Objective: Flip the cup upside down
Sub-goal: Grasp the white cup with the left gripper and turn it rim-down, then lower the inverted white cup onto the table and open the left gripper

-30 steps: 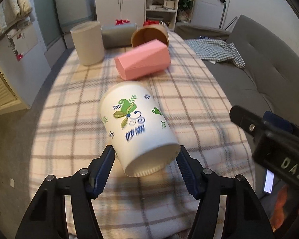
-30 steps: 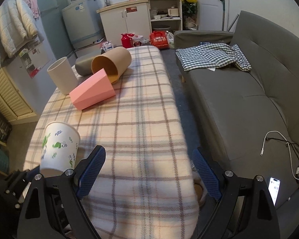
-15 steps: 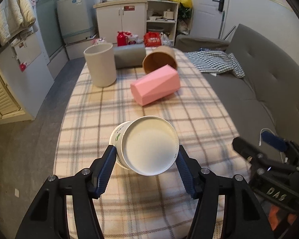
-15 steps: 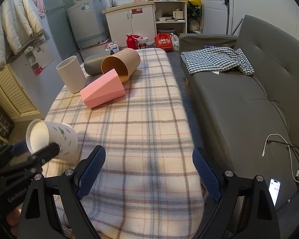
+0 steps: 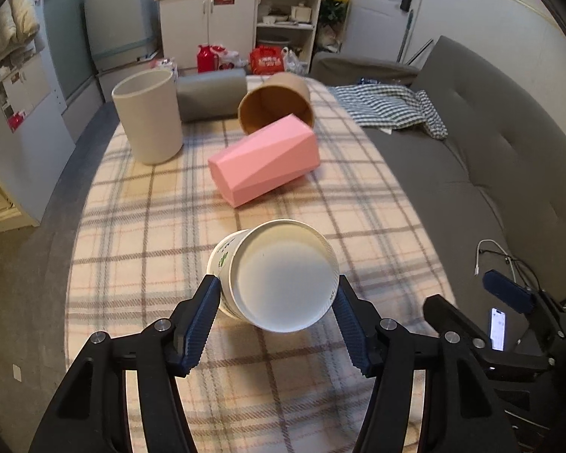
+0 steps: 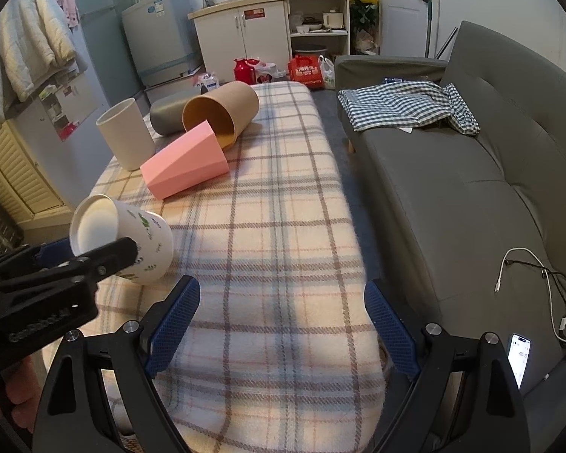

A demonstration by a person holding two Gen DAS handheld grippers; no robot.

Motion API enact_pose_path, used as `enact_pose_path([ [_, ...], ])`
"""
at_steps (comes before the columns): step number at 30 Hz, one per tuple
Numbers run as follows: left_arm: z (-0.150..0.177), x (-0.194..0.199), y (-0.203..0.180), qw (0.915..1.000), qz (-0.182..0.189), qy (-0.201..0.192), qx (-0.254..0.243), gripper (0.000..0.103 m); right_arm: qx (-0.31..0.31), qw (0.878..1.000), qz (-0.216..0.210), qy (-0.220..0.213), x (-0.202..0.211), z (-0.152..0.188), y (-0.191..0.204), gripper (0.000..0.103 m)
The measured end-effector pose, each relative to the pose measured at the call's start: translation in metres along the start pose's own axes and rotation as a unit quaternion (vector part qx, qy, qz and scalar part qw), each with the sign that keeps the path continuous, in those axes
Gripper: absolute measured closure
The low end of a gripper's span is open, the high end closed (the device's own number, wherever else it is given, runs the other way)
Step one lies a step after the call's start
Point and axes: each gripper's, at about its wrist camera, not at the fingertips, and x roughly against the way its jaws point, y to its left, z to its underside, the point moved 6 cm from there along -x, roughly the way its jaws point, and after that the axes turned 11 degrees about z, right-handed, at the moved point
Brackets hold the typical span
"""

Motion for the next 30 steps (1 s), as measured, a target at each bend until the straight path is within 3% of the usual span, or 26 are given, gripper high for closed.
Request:
enact_pose_path([
  [14,-0.01,0.006,0.007,1.0,-0.004,-0.002,-0.004,0.038,0.003,1.0,0.005,0.0,0.0,-0.003,0.001,0.014],
  [22,-0.025,0.057,-0.002,0.9981,-0.005,-0.057,-0.02,0.038,0.005,0.999,0.009,-0.036,0.033,-0.017,-0.002,0.014],
  [30,-0.028,0.12,-0.005,0.9906,-0.017,-0.131,-0.034,0.038,0.011,0.996,0.011,-0.091,0.083,-0.026,0.0,0.014],
])
